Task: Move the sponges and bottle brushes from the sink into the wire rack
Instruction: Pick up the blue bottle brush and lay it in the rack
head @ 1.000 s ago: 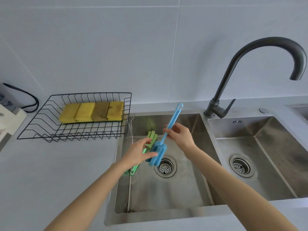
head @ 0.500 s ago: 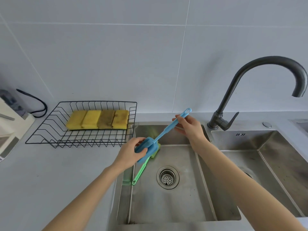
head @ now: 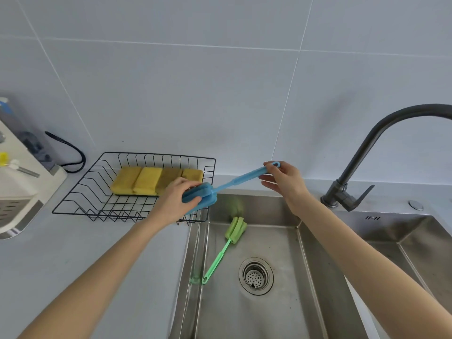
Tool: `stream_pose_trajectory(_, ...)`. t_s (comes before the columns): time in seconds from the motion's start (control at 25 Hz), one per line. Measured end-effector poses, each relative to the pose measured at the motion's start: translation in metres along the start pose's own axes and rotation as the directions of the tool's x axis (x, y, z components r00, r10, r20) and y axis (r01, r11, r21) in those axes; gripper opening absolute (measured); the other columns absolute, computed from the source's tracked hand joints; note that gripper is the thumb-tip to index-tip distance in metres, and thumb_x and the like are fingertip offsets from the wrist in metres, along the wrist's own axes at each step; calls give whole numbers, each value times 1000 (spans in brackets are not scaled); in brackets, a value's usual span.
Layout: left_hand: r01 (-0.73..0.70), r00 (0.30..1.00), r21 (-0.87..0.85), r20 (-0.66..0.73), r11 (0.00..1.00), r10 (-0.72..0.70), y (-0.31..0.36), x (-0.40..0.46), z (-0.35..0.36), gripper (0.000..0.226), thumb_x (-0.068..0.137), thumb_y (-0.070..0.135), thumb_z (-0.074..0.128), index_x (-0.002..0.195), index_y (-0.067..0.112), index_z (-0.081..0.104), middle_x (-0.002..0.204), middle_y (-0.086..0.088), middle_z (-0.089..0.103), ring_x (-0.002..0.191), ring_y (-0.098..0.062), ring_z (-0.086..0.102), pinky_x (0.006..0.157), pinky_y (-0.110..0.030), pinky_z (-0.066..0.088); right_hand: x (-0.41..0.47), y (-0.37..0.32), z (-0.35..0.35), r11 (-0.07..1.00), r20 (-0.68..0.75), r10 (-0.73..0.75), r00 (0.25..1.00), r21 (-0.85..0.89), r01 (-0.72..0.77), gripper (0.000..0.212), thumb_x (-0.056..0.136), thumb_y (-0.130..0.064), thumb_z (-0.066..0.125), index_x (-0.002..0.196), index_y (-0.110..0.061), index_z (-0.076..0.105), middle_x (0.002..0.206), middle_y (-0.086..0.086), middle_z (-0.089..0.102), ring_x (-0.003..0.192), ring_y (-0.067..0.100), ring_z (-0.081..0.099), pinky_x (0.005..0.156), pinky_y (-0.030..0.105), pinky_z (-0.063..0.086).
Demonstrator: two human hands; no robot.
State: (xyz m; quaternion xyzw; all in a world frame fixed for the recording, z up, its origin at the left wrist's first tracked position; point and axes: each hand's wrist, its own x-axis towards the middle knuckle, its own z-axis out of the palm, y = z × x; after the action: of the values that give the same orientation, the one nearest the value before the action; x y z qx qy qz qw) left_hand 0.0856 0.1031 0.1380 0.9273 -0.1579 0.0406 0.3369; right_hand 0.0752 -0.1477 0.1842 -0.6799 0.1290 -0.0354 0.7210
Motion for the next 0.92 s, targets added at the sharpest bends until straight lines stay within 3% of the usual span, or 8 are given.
stream_pose_trajectory(0.44, 195, 977, 115, 61, 974, -202, -76, 39, 9, 44, 82, 19, 61, 125, 13, 51, 122, -10, 53, 109, -22, 50, 87, -27, 37, 65, 36, 53, 984, 64, 106, 992, -150, -95, 24, 97, -6, 41, 114, -2, 58, 99, 9, 62, 87, 19, 65, 62, 13, 55)
stream_pose_trajectory(0.72, 269, 948, 209, 116, 940, -297, -97, 53, 27, 43, 82, 20, 60, 124, 13, 50, 122, -11, 53, 110, -26, 50, 93, -42, 46, 92, 69, 68, 963, 17, 181, 983, -206, -174, 23, 96, -8, 44, 114, -4, 58, 100, 7, 63, 91, 20, 67, 69, 19, 55)
stream_pose_trajectory(0.92, 257, 948, 211, 135, 943, -289, -98, 52, 29, 44, 82, 21, 61, 123, 13, 49, 121, -11, 52, 109, -25, 50, 93, -40, 45, 95, 77, 67, 962, -21, 196, 980, -190, -197, 23, 96, -7, 42, 113, -4, 58, 99, 7, 62, 87, 18, 66, 58, 11, 54)
